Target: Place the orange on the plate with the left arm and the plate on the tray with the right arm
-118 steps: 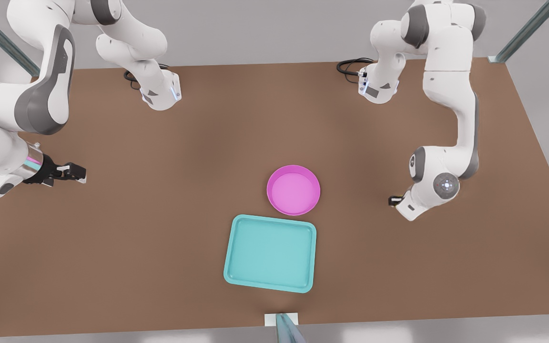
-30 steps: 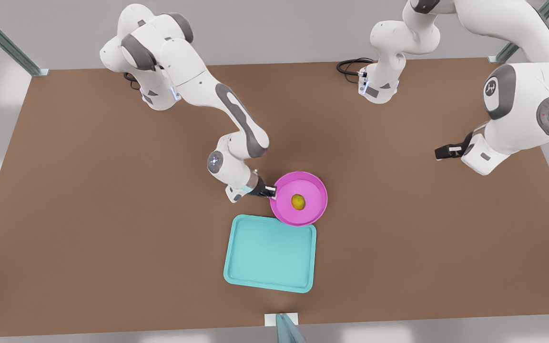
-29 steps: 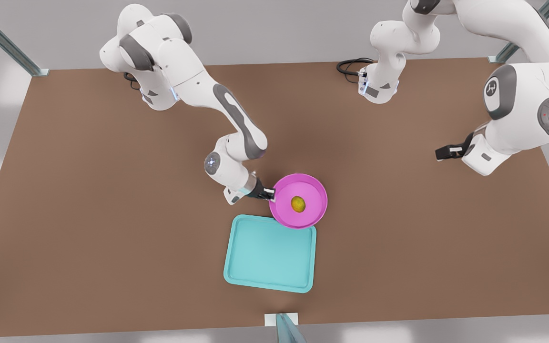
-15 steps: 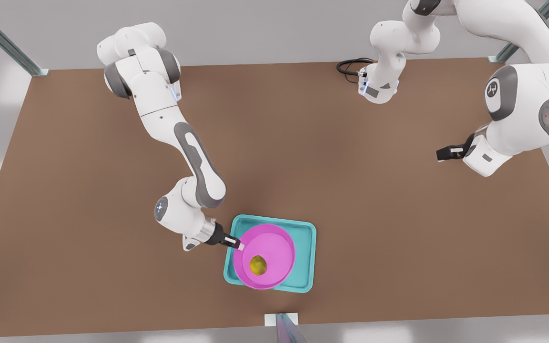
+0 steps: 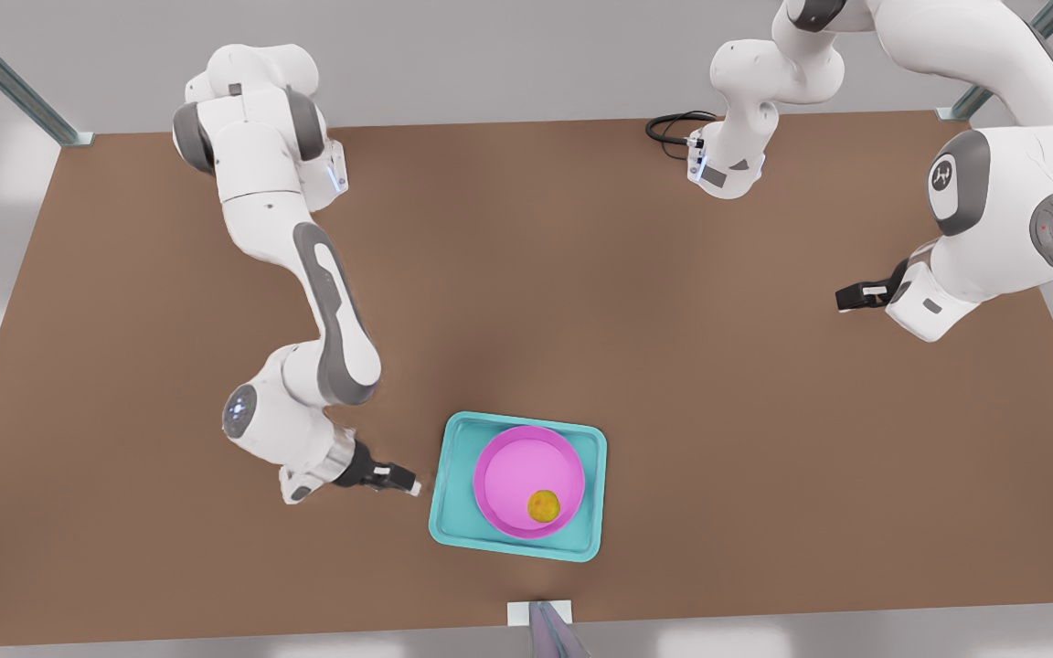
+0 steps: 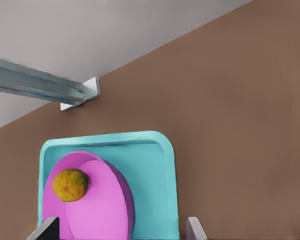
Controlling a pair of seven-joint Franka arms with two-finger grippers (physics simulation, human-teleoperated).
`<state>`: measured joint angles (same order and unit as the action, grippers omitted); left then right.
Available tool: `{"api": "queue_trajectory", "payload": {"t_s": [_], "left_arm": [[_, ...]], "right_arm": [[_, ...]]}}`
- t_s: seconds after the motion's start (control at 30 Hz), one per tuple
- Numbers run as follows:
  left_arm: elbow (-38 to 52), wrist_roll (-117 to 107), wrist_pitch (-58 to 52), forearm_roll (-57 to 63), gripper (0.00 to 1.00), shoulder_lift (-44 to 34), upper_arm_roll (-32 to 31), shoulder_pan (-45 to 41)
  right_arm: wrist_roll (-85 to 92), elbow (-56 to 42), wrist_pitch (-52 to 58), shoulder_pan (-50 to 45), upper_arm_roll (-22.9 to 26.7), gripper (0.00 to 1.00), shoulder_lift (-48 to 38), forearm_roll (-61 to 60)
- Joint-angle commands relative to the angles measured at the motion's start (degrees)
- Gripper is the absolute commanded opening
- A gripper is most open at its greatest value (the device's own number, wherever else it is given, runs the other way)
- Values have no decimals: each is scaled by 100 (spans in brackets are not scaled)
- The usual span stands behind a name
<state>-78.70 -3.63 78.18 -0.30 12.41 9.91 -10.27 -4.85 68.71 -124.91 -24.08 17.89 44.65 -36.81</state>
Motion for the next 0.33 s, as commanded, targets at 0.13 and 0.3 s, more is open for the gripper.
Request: {"api": "queue_trajectory", "payload": {"t_s": [0.13,0.3], "left_arm": [[109,29,-14,3,100,42,2,-2],[144,99,-172,-41,100,86,-15,-2]], "right_arm": [[3851,-1388,5486,492,1226,100,-1492,2853],[2278,959,4686,1124,-445,100,-3656,4111]]}}
